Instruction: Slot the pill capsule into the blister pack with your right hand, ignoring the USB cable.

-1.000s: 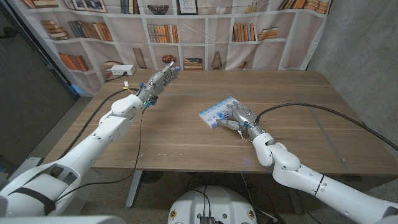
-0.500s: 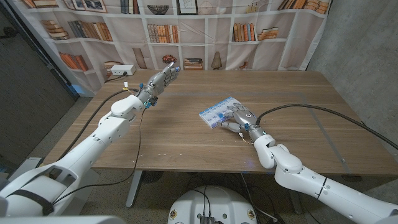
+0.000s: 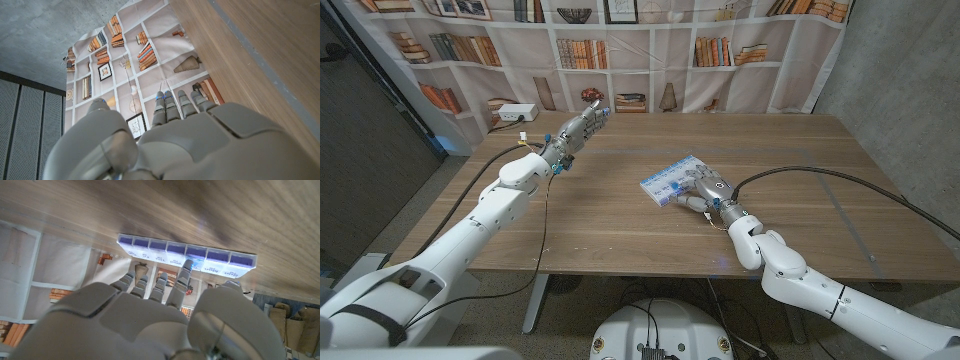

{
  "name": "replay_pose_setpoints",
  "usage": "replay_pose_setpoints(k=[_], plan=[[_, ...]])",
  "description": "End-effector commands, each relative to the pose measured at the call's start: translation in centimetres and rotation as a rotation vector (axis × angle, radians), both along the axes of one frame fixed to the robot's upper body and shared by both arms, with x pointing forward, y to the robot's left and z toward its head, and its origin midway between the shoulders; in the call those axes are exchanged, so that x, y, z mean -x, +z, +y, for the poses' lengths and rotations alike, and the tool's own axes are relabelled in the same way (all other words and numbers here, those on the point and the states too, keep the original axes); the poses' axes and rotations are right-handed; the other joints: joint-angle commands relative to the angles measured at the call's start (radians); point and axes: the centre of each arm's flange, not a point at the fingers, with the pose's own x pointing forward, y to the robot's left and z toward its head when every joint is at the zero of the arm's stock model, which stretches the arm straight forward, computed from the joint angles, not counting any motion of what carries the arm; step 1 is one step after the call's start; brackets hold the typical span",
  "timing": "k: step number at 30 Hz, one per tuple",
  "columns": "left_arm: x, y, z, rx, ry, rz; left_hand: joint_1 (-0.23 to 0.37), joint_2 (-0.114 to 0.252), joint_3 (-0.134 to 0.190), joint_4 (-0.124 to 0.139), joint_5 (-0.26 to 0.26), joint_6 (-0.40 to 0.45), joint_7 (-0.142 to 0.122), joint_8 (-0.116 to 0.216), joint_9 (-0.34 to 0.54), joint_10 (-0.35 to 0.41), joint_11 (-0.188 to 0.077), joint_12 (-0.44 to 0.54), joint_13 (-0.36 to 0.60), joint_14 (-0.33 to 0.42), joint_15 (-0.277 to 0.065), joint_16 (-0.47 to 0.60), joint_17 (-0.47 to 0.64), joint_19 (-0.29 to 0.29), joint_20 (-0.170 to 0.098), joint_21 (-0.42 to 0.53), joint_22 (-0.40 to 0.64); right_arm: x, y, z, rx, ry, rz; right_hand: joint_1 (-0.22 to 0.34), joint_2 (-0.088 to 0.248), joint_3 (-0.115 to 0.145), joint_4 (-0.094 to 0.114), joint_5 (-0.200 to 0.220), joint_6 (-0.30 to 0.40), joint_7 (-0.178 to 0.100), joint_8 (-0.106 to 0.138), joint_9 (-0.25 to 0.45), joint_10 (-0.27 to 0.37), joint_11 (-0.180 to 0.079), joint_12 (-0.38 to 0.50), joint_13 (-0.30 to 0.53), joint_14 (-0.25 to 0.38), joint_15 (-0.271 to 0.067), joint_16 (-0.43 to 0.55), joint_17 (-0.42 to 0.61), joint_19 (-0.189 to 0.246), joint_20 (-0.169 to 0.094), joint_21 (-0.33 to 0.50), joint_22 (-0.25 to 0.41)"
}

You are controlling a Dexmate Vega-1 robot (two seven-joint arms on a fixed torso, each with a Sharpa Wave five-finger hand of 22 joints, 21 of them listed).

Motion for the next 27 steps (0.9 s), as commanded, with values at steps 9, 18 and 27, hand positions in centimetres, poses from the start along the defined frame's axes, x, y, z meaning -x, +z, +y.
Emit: replay_pose_setpoints(k=[9, 18, 27], plan=[[-0.47, -0.54, 0.13, 0.01, -0.008, 0.011, 0.004, 0.005, -0.007, 0.001, -0.003, 0.006, -0.003, -0.002, 0.006, -0.002, -0.001, -0.002, 0.002, -0.006, -0.001, 0.001, 0.006, -0.009, 0.004, 0.003, 0.002, -0.51, 0.74, 0.4, 0.106, -0.027, 0.082, 0.007, 0.022, 0.003, 0.0, 0.0, 0.058, 0.01, 0.02, 0.005, -0.009, -0.003, 0.003, -0.001, -0.032, 0.012, 0.004, -0.002, -0.058, -0.001, 0.0, 0.006], [-0.39, -0.79, 0.12, 0.015, -0.009, 0.013, 0.004, 0.005, -0.009, 0.001, -0.003, 0.005, -0.001, -0.002, 0.006, 0.001, 0.0, -0.001, 0.002, -0.006, -0.001, 0.002, 0.006, -0.009, 0.005, 0.004, 0.002, -0.66, 0.63, 0.59, 0.135, -0.03, 0.105, 0.005, 0.029, 0.008, 0.002, -0.002, 0.081, 0.01, 0.027, 0.006, -0.008, -0.006, 0.005, -0.001, -0.042, 0.017, 0.005, -0.002, -0.077, -0.003, 0.002, 0.007], [-0.41, -1.11, 0.05, 0.015, -0.007, 0.023, 0.005, 0.006, -0.01, 0.001, -0.003, 0.005, 0.0, -0.002, 0.006, 0.0, 0.0, -0.001, 0.002, -0.006, 0.0, 0.002, 0.006, -0.01, 0.005, 0.003, 0.002, -0.96, 0.1, 0.79, 0.154, -0.021, 0.136, 0.011, 0.047, 0.022, 0.002, -0.004, 0.111, 0.009, 0.035, 0.007, 0.005, -0.018, 0.011, -0.002, -0.045, 0.016, 0.009, -0.003, -0.093, -0.005, 0.006, 0.008]])
